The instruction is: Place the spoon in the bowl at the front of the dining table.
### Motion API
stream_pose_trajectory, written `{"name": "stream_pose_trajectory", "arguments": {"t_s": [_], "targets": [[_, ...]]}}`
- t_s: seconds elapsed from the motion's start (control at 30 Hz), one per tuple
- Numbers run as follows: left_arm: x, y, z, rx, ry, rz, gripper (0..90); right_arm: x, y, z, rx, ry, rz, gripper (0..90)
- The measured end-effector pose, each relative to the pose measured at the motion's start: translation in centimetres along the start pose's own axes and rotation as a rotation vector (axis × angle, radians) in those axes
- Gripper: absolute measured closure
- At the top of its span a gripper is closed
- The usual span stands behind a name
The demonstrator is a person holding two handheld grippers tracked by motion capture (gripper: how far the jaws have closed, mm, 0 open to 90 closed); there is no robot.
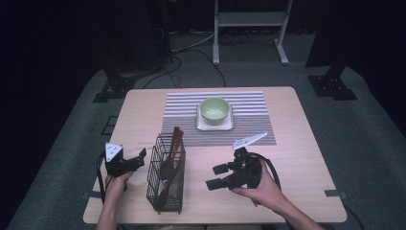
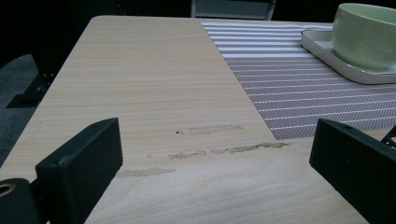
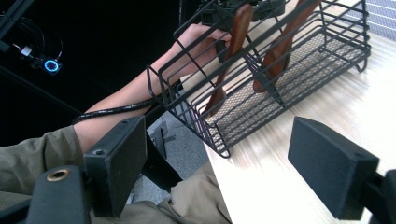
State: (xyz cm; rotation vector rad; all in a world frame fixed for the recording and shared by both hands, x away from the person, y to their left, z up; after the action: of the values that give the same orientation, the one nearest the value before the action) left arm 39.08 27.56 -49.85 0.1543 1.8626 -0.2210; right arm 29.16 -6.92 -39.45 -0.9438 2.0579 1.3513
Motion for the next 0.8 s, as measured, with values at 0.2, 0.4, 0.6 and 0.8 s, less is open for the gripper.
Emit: {"name": "stream_pose_trajectory", "arguments": {"t_s": [0.2,0.4,0.6,0.8], "targets": [[0.0,0.0,0.0,0.0,0.0,0.0,1.6,-0.9,0.5,0.5,-0.007,0.009,-0.002,17.8],[0.0,0.0,0.0,-0.004,0.0,0.006,1.7,-1.6,0.8,1.2,-0.003,0.023,-0.003,17.8],[0.0,0.0,0.0,0.0,0.0,0.0,1.7,-2.3,1.0,2.1,-0.004,0.043,-0.007,17.8],[0.0,0.0,0.0,0.002,-0.003,-0.001,1.7,-3.1,1.0,2.9,0.004,0.067,0.001,17.9]]}}
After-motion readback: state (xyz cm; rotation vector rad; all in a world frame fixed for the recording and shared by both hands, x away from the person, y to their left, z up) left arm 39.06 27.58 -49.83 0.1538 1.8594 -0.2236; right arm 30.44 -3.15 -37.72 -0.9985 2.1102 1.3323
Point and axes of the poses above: each handheld gripper's, and its own axes: z roughly forward along the jaws, x roughly out of its underside, y roughly to its left, the point moved 6 cm from there along z, roughly forward along the jaws, and after that the axes turned 5 degrees about -y, right-handed, at the moved point
